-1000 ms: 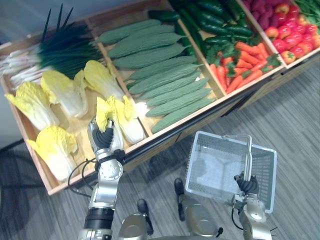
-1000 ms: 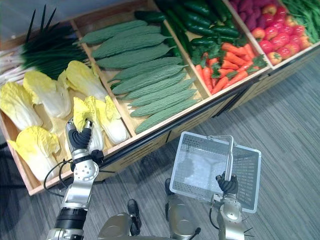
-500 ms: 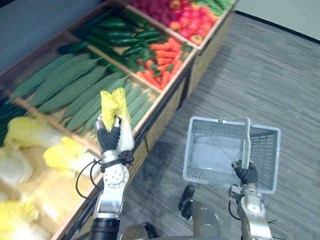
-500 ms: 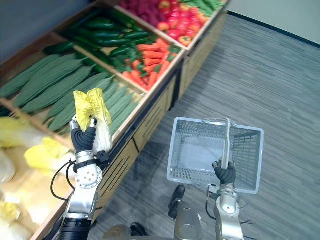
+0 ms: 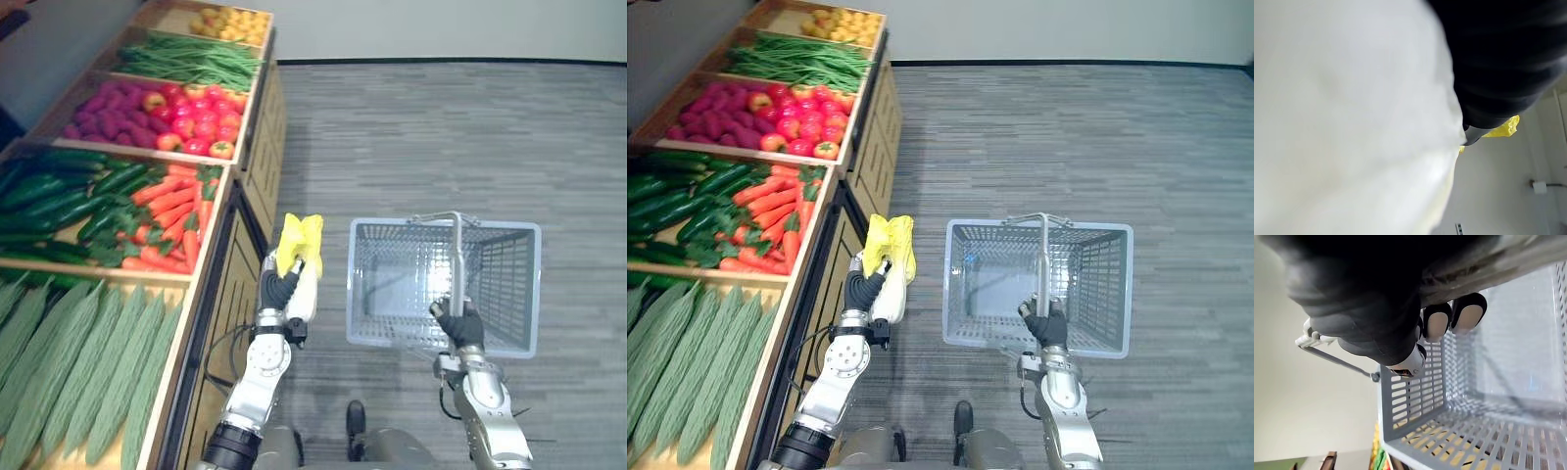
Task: Pick vegetable in the basket
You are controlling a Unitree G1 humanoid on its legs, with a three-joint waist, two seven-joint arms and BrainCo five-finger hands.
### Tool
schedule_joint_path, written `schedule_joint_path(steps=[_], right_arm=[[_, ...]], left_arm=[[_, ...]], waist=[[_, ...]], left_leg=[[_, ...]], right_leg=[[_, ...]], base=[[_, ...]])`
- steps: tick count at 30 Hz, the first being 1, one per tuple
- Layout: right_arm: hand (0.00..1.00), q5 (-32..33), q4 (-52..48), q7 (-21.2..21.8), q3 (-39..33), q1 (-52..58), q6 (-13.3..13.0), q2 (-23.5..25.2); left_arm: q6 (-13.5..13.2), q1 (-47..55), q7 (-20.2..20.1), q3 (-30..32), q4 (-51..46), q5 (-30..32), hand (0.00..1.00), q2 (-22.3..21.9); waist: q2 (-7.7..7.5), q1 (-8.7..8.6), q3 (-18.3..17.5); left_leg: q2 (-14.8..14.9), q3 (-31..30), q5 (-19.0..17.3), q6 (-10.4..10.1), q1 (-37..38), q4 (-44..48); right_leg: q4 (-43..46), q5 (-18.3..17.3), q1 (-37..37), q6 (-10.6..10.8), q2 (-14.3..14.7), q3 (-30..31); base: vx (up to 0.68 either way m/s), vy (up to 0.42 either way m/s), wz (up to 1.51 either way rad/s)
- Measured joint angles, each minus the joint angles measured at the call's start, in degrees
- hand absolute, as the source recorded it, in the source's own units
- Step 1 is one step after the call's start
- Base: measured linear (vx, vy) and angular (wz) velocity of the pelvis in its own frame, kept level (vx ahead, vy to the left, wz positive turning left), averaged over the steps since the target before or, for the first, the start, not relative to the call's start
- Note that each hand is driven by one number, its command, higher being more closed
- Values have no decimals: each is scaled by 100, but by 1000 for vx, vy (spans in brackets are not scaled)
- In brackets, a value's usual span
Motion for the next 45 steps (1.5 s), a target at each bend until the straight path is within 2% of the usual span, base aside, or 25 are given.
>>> schedule_joint_path(steps=[6,9,11,12,16,17,20,24,30,33,40,45], right_arm=[[100,390,-19,276,484,19,42,-15],[100,415,-23,410,745,54,113,-10],[100,437,-23,478,870,85,143,-11],[100,501,-23,552,1172,85,157,-15],[100,690,-38,630,1302,82,157,-27],[100,713,-60,629,1354,83,157,-35],[100,1157,-251,715,1766,79,157,-178],[100,1562,-310,876,1949,76,157,-206],[100,1548,-310,870,1955,76,157,-225],[100,1337,-310,838,1915,76,157,-215],[100,641,-293,493,1410,76,192,-90],[100,252,-286,256,907,92,337,12]], left_arm=[[139,-594,-20,-389,507,208,100,26],[231,-767,-125,-486,832,297,100,30],[250,-812,-126,-532,999,330,100,38],[374,-969,-130,-627,1623,399,100,40],[414,-996,-124,-619,1940,409,100,46],[407,-1039,-124,-614,2093,417,0,48],[558,-1246,-120,-514,2992,414,0,60],[599,-1248,-135,-617,3057,411,0,52],[597,-1245,-141,-777,3054,399,0,57],[586,-1126,-224,-823,2762,385,0,59],[307,-709,-406,-985,1625,282,0,58],[210,-283,-523,-949,885,-117,0,69]], waist=[[-136,-23,-89],[-174,-151,-111],[-222,-158,-141],[-294,-157,-185],[-363,-154,-228],[-371,-155,-233],[-419,-175,-263],[-441,-211,-276],[-441,-211,-276],[-442,-204,-277],[-438,-168,-285],[-403,-148,-385]], left_leg=[[-234,534,111,169,375,-594],[-317,531,153,238,445,-751],[-351,540,168,262,444,-802],[-425,562,241,336,454,-935],[-473,567,281,362,487,-1003],[-476,571,281,362,490,-1004],[-495,670,285,368,498,-1038],[-567,675,336,403,508,-1123],[-610,673,362,440,564,-1187],[-618,661,362,441,606,-1197],[-660,501,460,463,607,-1301],[-681,415,519,465,612,-1372]], right_leg=[[-223,117,-17,222,-174,596],[-223,95,-27,278,-231,648],[-223,93,-61,295,-253,685],[-220,123,-132,341,-308,738],[-221,144,-139,373,-342,769],[-221,146,-139,376,-345,777],[-223,176,-187,417,-354,893],[-269,218,-200,478,-419,899],[-307,229,-154,490,-462,895],[-315,227,-105,492,-472,885],[-315,216,-90,507,-515,743],[-315,211,-86,513,-534,663]], base=[[87,148,-43],[28,101,-7],[-24,94,-5],[-70,119,-8],[-59,55,-3],[-45,27,-5],[-50,27,-17],[-29,28,-2],[-6,6,0],[-7,-1,1],[-19,-17,12],[-8,-15,9]])
